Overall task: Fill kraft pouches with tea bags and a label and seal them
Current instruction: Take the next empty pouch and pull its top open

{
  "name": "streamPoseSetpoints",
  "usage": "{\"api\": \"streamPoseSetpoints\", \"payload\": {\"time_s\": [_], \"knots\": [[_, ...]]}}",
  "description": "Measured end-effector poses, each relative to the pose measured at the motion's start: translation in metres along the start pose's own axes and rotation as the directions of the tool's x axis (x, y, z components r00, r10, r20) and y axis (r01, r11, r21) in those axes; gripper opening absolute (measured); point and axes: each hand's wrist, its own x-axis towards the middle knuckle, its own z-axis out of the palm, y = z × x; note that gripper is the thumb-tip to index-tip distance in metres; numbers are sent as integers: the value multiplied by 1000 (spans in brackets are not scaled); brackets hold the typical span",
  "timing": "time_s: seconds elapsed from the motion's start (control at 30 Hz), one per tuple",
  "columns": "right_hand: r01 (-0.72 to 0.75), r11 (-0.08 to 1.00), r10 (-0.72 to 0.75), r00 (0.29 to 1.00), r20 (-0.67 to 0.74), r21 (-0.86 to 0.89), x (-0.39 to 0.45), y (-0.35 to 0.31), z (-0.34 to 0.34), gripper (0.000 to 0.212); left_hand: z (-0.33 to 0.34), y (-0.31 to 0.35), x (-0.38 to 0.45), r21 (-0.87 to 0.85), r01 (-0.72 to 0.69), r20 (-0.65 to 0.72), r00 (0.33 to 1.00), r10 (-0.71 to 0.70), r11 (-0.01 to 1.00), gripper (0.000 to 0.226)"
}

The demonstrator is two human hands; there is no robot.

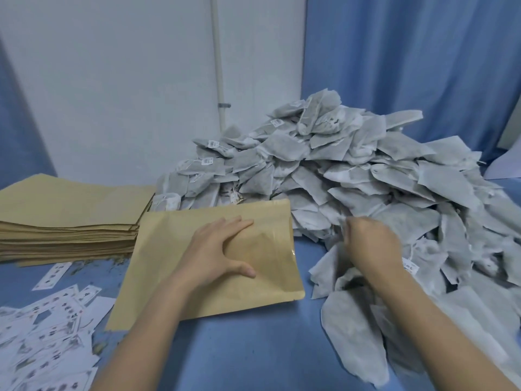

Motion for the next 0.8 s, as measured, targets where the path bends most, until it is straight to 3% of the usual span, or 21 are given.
{"api": "streamPoseSetpoints", "payload": {"time_s": [0.07, 0.13, 0.23, 0.3, 0.37, 0.43, 0.47, 0.53, 0.57, 0.63, 0.7, 0.8], "knots": [[-43, 938, 124, 968, -219, 343, -2, -1, -11, 29, 1, -1, 0, -20, -4, -25, 1000, 4, 1000, 95], [-61, 759, 268, 936, -226, 649, -5, -3, -21, 28, 0, -2, 0, -27, -14, -56, 998, 12, 1000, 93], [-240, 383, 362, 928, 94, 892, -11, -9, -17, 20, -4, -2, -3, -60, -30, -119, 993, 23, 998, 91], [-359, 122, 323, 896, 304, 925, -15, -18, -6, 17, -7, -1, -5, -85, -45, -144, 989, 33, 995, 90], [-420, 53, 292, 874, 388, 906, -18, -35, 3, 18, -9, 1, -6, -114, -61, -150, 988, 43, 992, 88], [-443, 191, 184, 893, 411, 876, -19, -55, 10, 18, -10, 3, -8, -132, -74, -136, 989, 56, 989, 87], [-397, 348, 44, 912, 408, 849, -20, -65, 11, 21, -10, 3, -9, -116, -81, -125, 990, 67, 990, 86], [-201, 642, -208, 883, 420, 740, -22, -75, 14, 24, -10, 1, -11, -28, -89, -89, 992, 86, 996, 86], [-105, 723, -250, 881, 401, 683, -21, -73, 15, 24, -9, -1, -12, 8, -84, -71, 994, 85, 996, 87], [-15, 779, -226, 926, 304, 626, -17, -56, 15, 23, -8, -5, -14, 14, -61, -60, 996, 62, 998, 88], [55, 886, -205, 937, 282, 461, -16, -33, 19, 25, -7, -8, -14, 6, -50, -67, 996, 51, 999, 88], [112, 974, -197, 848, 492, 197, -16, -8, 30, 42, -5, -9, -12, 20, -48, -65, 997, 50, 999, 89]]}}
